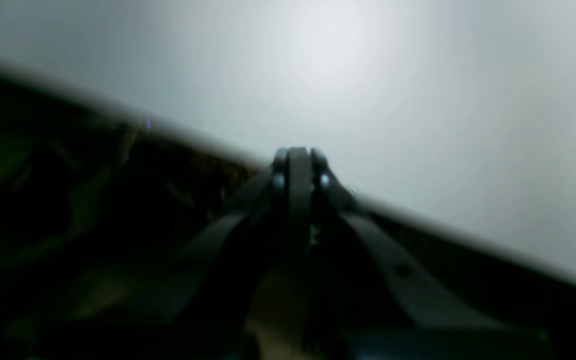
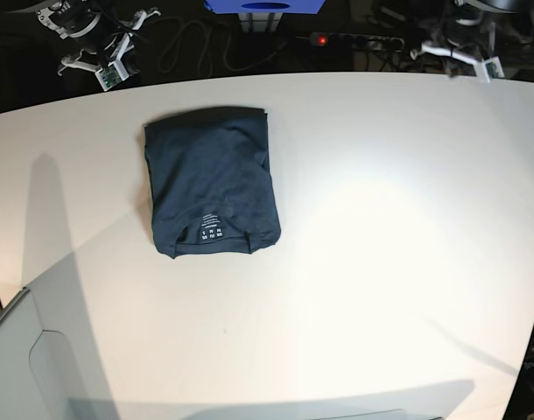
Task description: Fold the T-shirt properly
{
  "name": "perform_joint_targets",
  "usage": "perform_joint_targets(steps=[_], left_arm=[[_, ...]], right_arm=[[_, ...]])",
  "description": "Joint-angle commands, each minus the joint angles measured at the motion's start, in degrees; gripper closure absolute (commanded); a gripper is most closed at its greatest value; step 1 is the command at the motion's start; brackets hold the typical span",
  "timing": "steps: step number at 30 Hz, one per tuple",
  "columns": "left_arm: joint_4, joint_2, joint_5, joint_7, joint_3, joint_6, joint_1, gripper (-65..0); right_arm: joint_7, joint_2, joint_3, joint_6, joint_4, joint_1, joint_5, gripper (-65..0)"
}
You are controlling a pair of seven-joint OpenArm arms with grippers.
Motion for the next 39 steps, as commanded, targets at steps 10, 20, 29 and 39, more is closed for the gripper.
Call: perform_joint_targets(steps=[10, 20, 29, 39], left_arm=[[-5.3, -1.5, -0.2, -1.5, 0.1, 0.0, 5.4, 0.0], [-10.5, -5.1, -0.2, -1.5, 2.2, -0.1, 4.6, 0.0], [-16.5, -6.9, -0.1, -1.5, 6.7, -0.1, 1.3, 0.0], [-29.1, -9.1, 0.1, -9.4, 14.2, -0.1, -1.9, 0.0]], right_arm=[[1.1, 0.0, 0.6, 0.7, 0.8, -5.2, 0.8, 0.0], [1.1, -2.0, 6.4, 0.7, -0.3, -7.2, 0.8, 0.0], [1.1, -2.1, 7.2, 0.8, -4.4, -8.3, 0.7, 0.0], [3.2, -2.1, 7.2, 0.9, -20.8, -4.4, 0.8, 0.0]])
